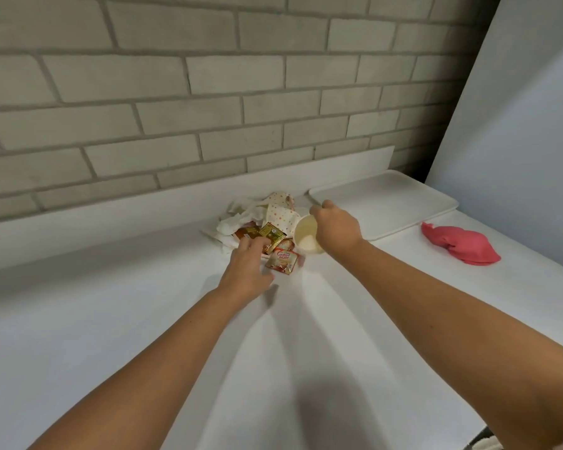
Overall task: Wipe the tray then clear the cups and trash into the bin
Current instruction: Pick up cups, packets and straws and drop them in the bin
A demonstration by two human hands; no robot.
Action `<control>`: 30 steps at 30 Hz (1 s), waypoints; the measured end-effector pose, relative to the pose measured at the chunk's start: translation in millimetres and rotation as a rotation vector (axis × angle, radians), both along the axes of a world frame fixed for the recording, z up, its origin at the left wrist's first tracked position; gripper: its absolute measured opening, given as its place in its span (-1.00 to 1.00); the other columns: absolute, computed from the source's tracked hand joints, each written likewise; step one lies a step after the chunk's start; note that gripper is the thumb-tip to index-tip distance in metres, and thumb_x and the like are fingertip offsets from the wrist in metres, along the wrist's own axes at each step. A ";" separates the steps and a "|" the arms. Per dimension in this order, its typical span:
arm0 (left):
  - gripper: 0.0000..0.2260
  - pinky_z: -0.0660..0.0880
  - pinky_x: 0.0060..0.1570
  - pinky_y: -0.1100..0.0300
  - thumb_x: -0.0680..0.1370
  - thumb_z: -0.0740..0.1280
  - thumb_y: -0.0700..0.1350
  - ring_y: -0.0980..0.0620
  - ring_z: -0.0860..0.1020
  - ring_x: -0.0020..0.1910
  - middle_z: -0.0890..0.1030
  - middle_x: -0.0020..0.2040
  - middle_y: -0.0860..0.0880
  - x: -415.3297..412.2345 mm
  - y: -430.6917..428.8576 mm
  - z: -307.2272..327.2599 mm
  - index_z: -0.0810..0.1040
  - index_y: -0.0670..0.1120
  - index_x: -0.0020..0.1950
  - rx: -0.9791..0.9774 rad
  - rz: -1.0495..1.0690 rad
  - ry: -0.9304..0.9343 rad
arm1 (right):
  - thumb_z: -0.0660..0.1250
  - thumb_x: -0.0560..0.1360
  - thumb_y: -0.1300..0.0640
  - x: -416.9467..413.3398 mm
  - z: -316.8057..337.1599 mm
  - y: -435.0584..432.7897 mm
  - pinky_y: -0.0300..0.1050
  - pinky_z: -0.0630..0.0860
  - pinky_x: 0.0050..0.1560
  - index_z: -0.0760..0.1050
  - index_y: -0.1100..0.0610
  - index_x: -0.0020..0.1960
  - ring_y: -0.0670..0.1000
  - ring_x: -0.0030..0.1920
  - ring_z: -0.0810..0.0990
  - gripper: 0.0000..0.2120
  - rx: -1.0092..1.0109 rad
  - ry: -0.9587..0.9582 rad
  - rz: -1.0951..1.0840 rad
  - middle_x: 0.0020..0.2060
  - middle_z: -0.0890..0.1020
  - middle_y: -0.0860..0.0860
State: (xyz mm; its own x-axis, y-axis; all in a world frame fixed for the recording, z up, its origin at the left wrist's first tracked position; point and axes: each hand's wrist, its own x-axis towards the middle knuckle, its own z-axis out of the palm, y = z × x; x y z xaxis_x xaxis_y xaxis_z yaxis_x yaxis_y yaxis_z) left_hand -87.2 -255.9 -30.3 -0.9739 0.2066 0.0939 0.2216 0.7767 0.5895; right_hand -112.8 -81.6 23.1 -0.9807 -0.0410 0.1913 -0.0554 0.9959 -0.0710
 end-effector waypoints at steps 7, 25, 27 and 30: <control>-0.12 0.41 0.23 0.02 0.12 0.58 0.04 0.02 0.38 0.29 0.41 0.28 0.09 -37.9 13.9 23.2 0.26 0.13 0.36 0.339 0.011 0.024 | 0.12 0.43 0.39 -35.6 43.3 -20.5 -0.22 0.39 -0.38 0.55 0.14 0.00 0.08 -0.20 0.49 -0.69 -0.375 -0.252 0.204 -0.15 0.54 0.08; -0.39 0.40 -0.12 0.21 0.35 0.53 -0.14 0.04 0.44 0.07 0.47 0.08 0.03 -60.6 -49.0 -5.6 0.31 -0.05 0.31 0.483 0.302 -0.025 | 0.28 0.50 0.10 -136.9 -44.4 -27.7 0.00 0.38 0.12 0.28 0.19 0.36 0.19 0.29 0.31 -0.53 -0.008 -0.331 0.074 0.23 0.46 0.15; -0.37 0.41 -0.19 0.25 0.35 0.53 -0.14 0.04 0.44 0.08 0.46 0.10 0.04 -59.9 -49.2 -7.2 0.29 -0.05 0.32 0.491 0.296 -0.025 | 0.28 0.50 0.11 -136.5 -48.1 -29.3 -0.02 0.39 0.09 0.33 0.17 0.33 0.18 0.27 0.34 -0.57 0.018 -0.321 0.085 0.20 0.50 0.15; -0.34 0.40 -0.23 0.35 0.35 0.52 -0.13 0.05 0.42 0.09 0.44 0.10 0.04 -58.8 -47.3 -8.5 0.27 -0.05 0.35 0.497 0.290 -0.020 | 0.29 0.49 0.14 -134.8 -43.6 -25.7 -0.08 0.49 -0.03 0.40 0.17 0.30 0.13 0.14 0.51 -0.61 -0.053 -0.374 0.069 0.09 0.57 0.11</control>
